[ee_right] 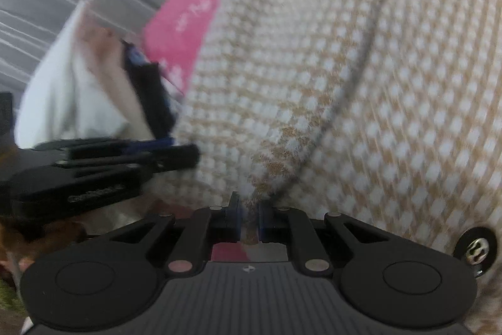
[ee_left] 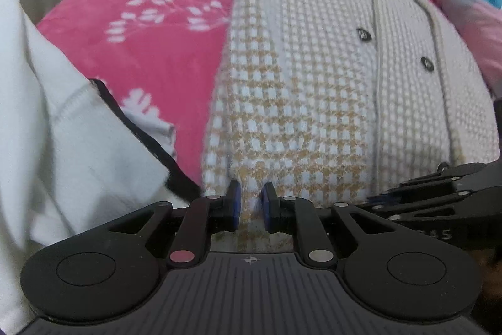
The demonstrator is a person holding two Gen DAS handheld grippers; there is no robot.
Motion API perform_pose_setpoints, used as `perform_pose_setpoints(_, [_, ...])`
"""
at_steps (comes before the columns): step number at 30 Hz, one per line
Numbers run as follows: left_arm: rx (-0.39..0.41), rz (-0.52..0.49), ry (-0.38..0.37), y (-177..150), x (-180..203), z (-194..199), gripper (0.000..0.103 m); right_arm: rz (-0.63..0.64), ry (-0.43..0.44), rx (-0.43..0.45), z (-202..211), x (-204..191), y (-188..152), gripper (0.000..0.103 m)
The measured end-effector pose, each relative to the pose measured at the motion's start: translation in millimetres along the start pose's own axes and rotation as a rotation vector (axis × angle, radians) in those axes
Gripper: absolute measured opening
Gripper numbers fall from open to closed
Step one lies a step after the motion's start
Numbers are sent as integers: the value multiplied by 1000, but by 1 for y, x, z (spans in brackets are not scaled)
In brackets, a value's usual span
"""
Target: Fold clothes
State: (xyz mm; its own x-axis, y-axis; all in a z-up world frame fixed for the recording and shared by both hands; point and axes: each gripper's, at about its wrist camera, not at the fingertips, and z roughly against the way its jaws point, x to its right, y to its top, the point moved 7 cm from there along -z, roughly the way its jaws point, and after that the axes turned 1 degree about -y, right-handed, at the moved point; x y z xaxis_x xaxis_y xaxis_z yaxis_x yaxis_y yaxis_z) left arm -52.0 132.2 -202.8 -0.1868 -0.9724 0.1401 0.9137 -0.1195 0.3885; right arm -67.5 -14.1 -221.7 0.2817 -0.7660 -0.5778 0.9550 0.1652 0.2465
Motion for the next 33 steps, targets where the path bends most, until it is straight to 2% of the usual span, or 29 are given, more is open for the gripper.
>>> perform_pose_setpoints(3, [5,-36,11,-1,2,0,14,-8,5,0,-2,4,-3,11])
perform_pose_setpoints(5, [4,-76,36,-2,4,-1,19,-11,12,-1,3,7,-5,11])
perform_pose_setpoints(8, [2,-121,74,-3,9,7,22,18,8,9,28,8,-2,26])
perform_pose_setpoints(9, [6,-129,85,-4,9,14,22,38,1,18,40,7,1,36])
perform_pose_setpoints(15, [139,-71,104,9,8,43,24,95,-63,176,54,23,53,37])
perform_pose_setpoints(20, [150,-86,91,26,27,28,24,140,-118,314,64,37,98,34])
perform_pose_setpoints(21, [169,-90,86,34,31,27,24,148,-129,342,66,40,107,34])
perform_pose_setpoints(23, [220,-67,80,58,38,23,24,143,-166,271,37,61,110,34])
perform_pose_setpoints(24, [243,-39,68,74,41,19,24,123,-149,237,28,73,110,33])
perform_pose_setpoints(26, [287,25,37,110,50,6,24,63,-47,227,41,93,119,32])
perform_pose_setpoints(29, [362,63,-19,171,73,-21,24,-1,14,348,105,133,151,33])
perform_pose_setpoints(31, [399,31,-77,217,95,-46,24,-46,-8,465,155,175,182,37])
perform_pose_setpoints(33, [414,-22,-139,258,121,-74,24,-40,-112,570,195,220,225,45])
